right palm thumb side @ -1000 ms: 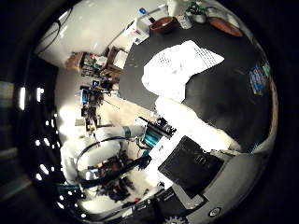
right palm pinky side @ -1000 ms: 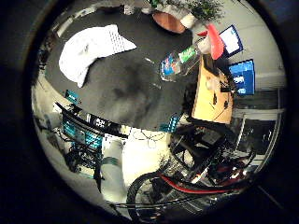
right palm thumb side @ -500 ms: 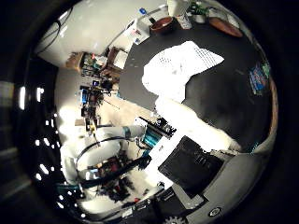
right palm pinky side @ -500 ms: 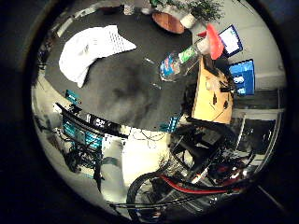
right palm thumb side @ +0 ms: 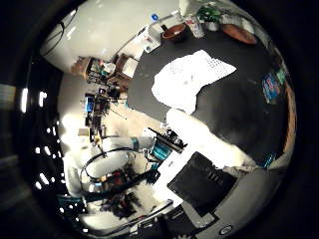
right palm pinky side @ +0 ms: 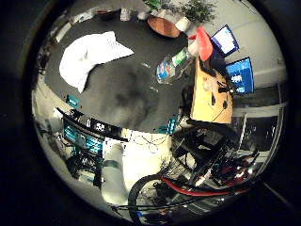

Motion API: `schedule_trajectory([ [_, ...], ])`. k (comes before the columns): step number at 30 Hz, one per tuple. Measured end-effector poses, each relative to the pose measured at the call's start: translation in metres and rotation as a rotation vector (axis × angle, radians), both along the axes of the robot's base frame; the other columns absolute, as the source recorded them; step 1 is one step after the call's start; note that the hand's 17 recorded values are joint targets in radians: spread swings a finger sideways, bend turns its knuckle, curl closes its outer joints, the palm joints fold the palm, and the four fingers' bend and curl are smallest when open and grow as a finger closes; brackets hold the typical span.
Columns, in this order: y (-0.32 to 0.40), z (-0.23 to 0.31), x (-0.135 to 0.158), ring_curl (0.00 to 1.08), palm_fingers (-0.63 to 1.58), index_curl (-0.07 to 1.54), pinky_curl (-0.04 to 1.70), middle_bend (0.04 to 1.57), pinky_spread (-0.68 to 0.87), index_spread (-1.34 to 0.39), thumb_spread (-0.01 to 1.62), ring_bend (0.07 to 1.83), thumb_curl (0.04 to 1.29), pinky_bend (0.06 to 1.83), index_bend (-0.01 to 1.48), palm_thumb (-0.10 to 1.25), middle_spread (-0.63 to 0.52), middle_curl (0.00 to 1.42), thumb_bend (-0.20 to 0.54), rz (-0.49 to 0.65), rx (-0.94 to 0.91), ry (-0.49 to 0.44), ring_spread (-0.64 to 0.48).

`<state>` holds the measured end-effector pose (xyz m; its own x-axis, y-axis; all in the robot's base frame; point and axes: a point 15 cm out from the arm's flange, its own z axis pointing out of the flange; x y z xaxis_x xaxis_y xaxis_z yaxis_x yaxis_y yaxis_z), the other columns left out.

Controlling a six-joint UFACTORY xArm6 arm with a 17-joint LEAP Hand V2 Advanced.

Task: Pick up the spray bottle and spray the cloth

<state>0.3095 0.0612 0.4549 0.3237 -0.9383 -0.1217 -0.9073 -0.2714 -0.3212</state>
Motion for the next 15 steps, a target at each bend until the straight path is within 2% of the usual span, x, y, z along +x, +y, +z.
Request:
schedule_trajectory([
  [3, 0.007, 0.011, 0.002, 0.09, 0.41, 0.31, 0.02, 0.20, 0.56, -0.44, 1.02, 0.53, 0.40, 0.88, 0.18, 0.58, -0.07, 0.30, -0.025, -0.026, 0.066, -0.091, 0.12],
  [8, -0.007, 0.032, 0.012, 0.10, 0.41, 0.31, 0.02, 0.20, 0.56, -0.43, 0.99, 0.52, 0.41, 0.92, 0.18, 0.59, -0.06, 0.31, -0.028, -0.140, 0.163, -0.280, 0.14],
  [15, -0.040, 0.043, 0.017, 0.11, 0.32, 0.30, 0.03, 0.19, 0.57, -0.38, 0.99, 0.49, 0.41, 0.98, 0.17, 0.55, 0.00, 0.31, -0.032, -0.259, 0.208, -0.342, 0.20],
])
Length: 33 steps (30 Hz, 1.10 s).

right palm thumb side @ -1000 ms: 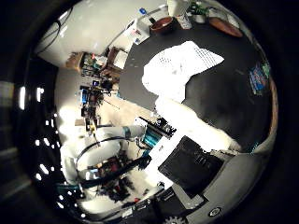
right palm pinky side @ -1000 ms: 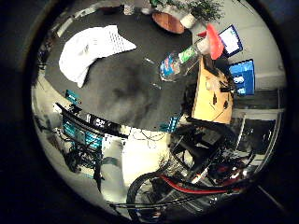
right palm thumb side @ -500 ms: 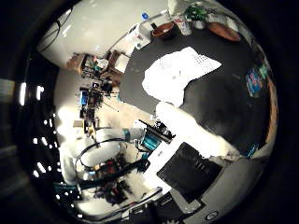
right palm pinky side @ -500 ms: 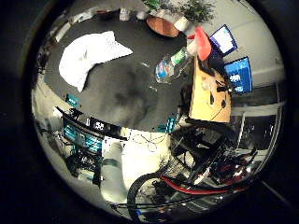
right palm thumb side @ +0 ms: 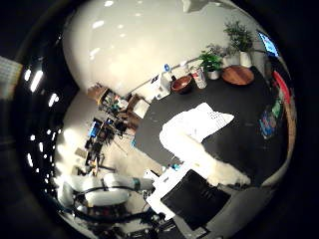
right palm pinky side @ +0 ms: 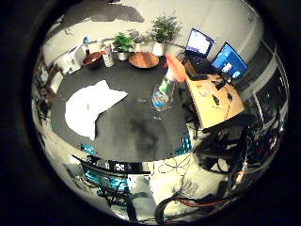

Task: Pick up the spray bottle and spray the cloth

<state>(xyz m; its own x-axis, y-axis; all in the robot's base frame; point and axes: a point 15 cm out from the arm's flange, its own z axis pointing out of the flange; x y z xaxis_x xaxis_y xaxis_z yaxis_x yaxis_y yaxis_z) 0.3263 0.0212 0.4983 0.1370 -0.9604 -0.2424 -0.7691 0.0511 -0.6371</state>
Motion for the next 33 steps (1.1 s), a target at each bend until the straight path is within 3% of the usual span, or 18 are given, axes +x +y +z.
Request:
schedule_trajectory([
  [12, -0.066, 0.010, -0.003, 0.14, 0.29, 0.31, 0.03, 0.19, 0.56, -0.36, 0.99, 0.46, 0.41, 1.01, 0.18, 0.51, 0.03, 0.31, -0.032, -0.153, 0.024, -0.114, 0.22],
  [21, -0.106, -0.002, -0.009, 0.16, 0.10, 0.29, 0.06, 0.18, 0.57, -0.19, 0.98, 0.42, 0.38, 1.07, 0.16, 0.42, 0.17, 0.30, -0.036, -0.232, 0.003, -0.121, 0.28],
  [33, -0.141, -0.049, -0.002, 0.20, -0.04, 0.30, 0.12, 0.17, 0.53, -0.02, 0.98, 0.34, 0.34, 0.93, 0.17, 0.31, 0.27, 0.25, -0.034, -0.276, 0.205, -0.252, 0.34],
])
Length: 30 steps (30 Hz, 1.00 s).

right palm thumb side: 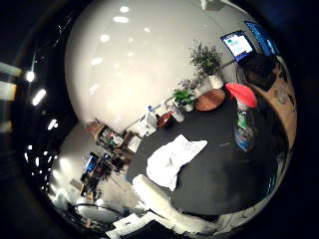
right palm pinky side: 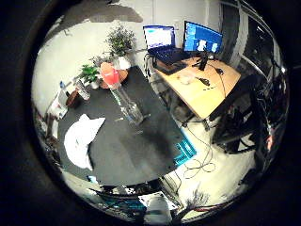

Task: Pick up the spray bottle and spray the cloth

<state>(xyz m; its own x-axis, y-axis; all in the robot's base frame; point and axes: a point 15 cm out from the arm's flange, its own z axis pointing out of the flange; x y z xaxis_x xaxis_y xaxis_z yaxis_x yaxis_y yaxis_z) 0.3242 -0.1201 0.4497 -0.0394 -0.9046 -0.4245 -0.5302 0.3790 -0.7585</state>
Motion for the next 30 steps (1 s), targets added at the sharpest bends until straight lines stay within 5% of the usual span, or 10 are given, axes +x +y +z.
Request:
schedule_trajectory([
  [7, -0.025, -0.030, 0.006, 0.22, -0.03, 0.30, 0.17, 0.16, 0.54, 0.00, 0.98, 0.33, 0.33, 0.91, 0.17, 0.29, 0.28, 0.24, -0.030, -0.074, 0.054, -0.050, 0.35],
  [19, -0.072, -0.089, 0.015, 0.24, -0.02, 0.30, 0.21, 0.17, 0.55, 0.00, 0.99, 0.33, 0.33, 0.91, 0.17, 0.29, 0.28, 0.24, -0.029, -0.149, 0.190, -0.003, 0.36],
  [30, -0.133, -0.093, 0.051, 0.25, -0.02, 0.30, 0.22, 0.17, 0.57, 0.00, 1.01, 0.33, 0.34, 0.91, 0.18, 0.31, 0.28, 0.24, -0.029, -0.178, 0.289, 0.015, 0.36],
])
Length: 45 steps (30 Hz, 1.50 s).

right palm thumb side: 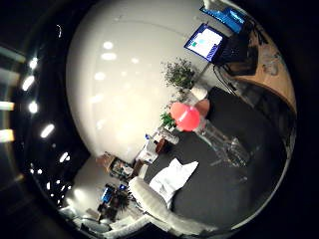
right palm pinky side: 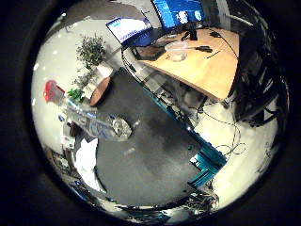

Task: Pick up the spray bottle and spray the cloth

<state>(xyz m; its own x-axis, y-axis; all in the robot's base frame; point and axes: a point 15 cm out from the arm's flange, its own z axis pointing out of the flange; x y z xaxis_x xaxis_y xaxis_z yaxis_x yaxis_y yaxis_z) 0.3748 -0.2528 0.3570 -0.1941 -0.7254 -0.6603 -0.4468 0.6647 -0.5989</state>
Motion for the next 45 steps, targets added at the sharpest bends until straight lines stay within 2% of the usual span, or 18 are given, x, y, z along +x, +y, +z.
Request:
schedule_trajectory([
  [20, 0.066, -0.033, 0.057, 0.25, -0.03, 0.30, 0.24, 0.17, 0.57, 0.00, 1.01, 0.32, 0.35, 0.91, 0.17, 0.32, 0.28, 0.24, -0.029, 0.198, 0.066, 0.041, 0.37],
  [45, 0.085, -0.077, 0.089, 0.25, -0.02, 0.29, 0.24, 0.18, 0.56, -0.01, 1.03, 0.31, 0.36, 0.89, 0.17, 0.36, 0.28, 0.25, -0.029, 0.263, 0.132, 0.081, 0.37],
])
